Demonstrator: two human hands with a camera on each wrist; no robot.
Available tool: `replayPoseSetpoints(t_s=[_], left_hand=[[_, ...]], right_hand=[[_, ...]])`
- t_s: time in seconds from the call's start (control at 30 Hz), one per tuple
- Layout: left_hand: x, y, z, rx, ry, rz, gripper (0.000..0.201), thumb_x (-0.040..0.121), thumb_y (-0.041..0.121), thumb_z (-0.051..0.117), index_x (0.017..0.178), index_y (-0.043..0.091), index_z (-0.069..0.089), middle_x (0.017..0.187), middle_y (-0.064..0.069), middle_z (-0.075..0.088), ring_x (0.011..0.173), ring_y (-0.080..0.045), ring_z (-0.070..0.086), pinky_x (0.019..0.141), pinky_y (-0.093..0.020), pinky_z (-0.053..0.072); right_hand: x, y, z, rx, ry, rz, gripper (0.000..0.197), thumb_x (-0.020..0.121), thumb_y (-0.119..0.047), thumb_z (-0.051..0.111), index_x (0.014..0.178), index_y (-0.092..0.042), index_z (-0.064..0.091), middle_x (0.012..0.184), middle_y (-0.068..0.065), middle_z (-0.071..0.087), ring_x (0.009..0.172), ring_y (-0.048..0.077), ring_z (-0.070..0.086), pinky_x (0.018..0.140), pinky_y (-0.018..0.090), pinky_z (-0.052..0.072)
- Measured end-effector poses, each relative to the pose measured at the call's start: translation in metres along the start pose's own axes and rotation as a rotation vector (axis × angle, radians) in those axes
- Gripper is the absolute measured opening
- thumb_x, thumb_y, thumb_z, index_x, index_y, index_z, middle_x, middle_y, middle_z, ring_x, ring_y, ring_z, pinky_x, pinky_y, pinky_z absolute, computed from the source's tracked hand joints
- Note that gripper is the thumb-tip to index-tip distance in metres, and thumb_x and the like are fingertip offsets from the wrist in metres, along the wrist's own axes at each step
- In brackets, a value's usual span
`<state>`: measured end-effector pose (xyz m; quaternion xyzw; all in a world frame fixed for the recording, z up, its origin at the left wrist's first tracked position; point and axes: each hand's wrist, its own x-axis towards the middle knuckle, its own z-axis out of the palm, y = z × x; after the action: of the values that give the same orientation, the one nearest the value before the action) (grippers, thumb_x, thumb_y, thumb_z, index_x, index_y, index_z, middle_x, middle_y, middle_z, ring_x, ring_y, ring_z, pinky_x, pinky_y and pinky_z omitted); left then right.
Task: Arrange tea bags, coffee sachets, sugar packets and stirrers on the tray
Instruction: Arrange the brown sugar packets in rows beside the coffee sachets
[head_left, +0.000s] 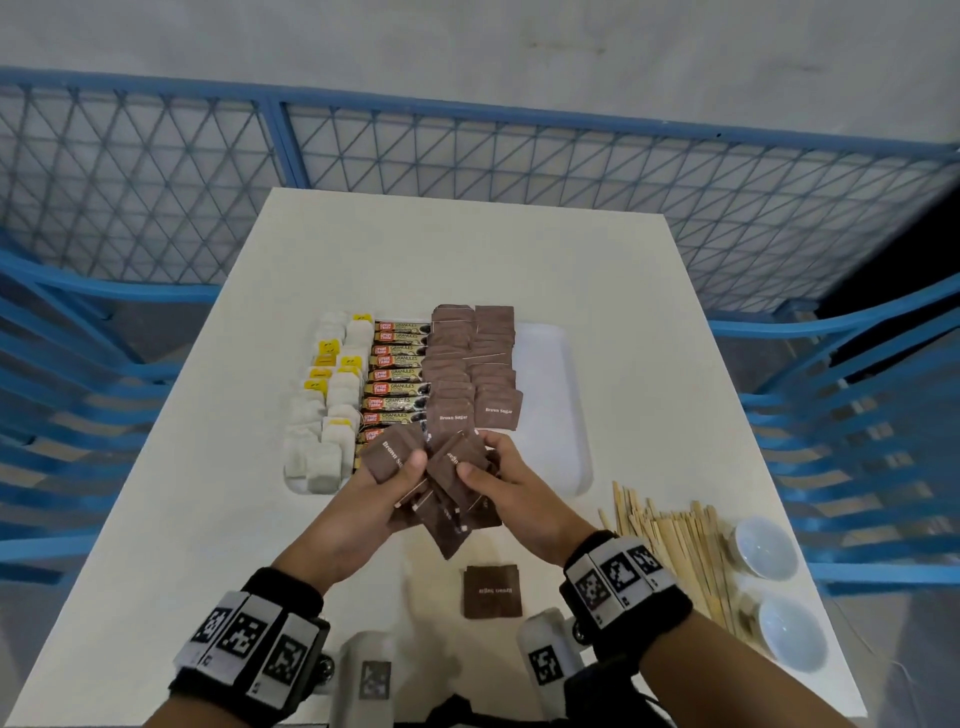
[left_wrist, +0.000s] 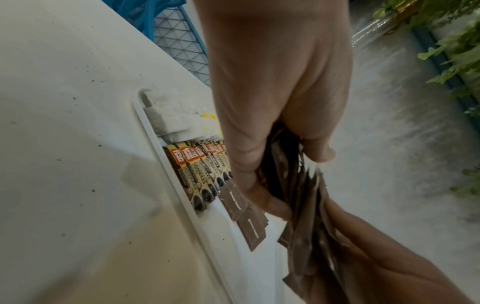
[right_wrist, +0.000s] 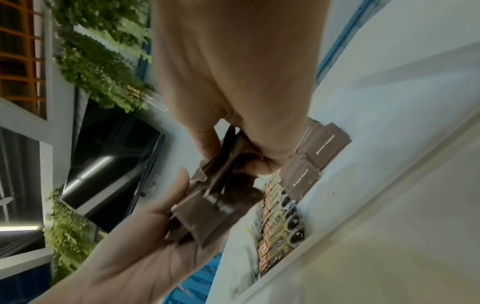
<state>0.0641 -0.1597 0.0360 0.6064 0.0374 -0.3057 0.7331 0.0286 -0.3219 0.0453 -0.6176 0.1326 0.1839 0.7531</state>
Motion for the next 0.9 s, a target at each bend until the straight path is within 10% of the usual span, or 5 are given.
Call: replayPoseSetpoints(t_s=[0.33,0.47,0.57,0.67,0.9], left_hand=[[-0.001,0.003,0.005,-0.036,-0.034,-0.025,0.031,0.078,0.017,0.065,0.109,0.021,0.066,0.102,-0.002,0.073,0.095,-0.018,0.068,0.068,-0.027,0.054],[-0.001,-0.001,-0.001,-0.039,0.005,-0.018,0.032,0.083,0.002,0.063,0.110,0.019,0.064,0.102,-0.004,0.073,0.094,-0.020,0.068,0.071,-0.030,0.055],[0.000,-0.004,-0.008,-0.078,0.061,-0.010,0.034,0.083,0.000,0.062,0.113,0.013,0.063,0.100,-0.005,0.073,0.092,-0.020,0.068,0.069,-0.029,0.056],[-0.001,-0.003,-0.017,-0.101,0.077,0.019,0.031,0.084,-0.002,0.059,0.110,0.014,0.062,0.093,-0.003,0.073,0.084,-0.016,0.070,0.063,-0.026,0.056],[-0.001,0.000,-0.038,-0.075,0.061,0.056,0.033,0.085,-0.002,0.058,0.109,0.020,0.061,0.091,0.002,0.073,0.082,-0.013,0.070,0.063,-0.026,0.057]], right_hand=[[0.007,0.011,0.013,-0.249,-0.022,-0.030,0.022,0.099,-0.032,0.036,0.120,-0.032,0.045,0.126,0.008,0.037,0.124,0.013,0.038,0.100,0.025,0.035],[0.004,0.014,0.002,-0.317,-0.005,0.057,0.048,0.092,-0.059,0.024,0.127,-0.029,0.037,0.122,-0.004,0.037,0.111,0.007,0.037,0.093,0.024,0.032],[0.000,0.023,-0.013,-0.557,0.020,-0.049,0.040,0.099,-0.043,0.028,0.128,-0.023,0.046,0.120,-0.004,0.043,0.111,0.007,0.042,0.099,0.024,0.033],[-0.008,0.041,-0.029,-0.956,-0.032,-0.095,0.025,0.094,-0.031,0.050,0.112,-0.016,0.056,0.104,-0.001,0.053,0.088,0.008,0.049,0.079,0.014,0.039],[-0.027,0.081,-0.032,-1.430,-0.096,-0.024,0.046,0.080,-0.035,0.064,0.118,-0.017,0.046,0.121,0.001,0.043,0.109,0.019,0.039,0.096,0.031,0.039]])
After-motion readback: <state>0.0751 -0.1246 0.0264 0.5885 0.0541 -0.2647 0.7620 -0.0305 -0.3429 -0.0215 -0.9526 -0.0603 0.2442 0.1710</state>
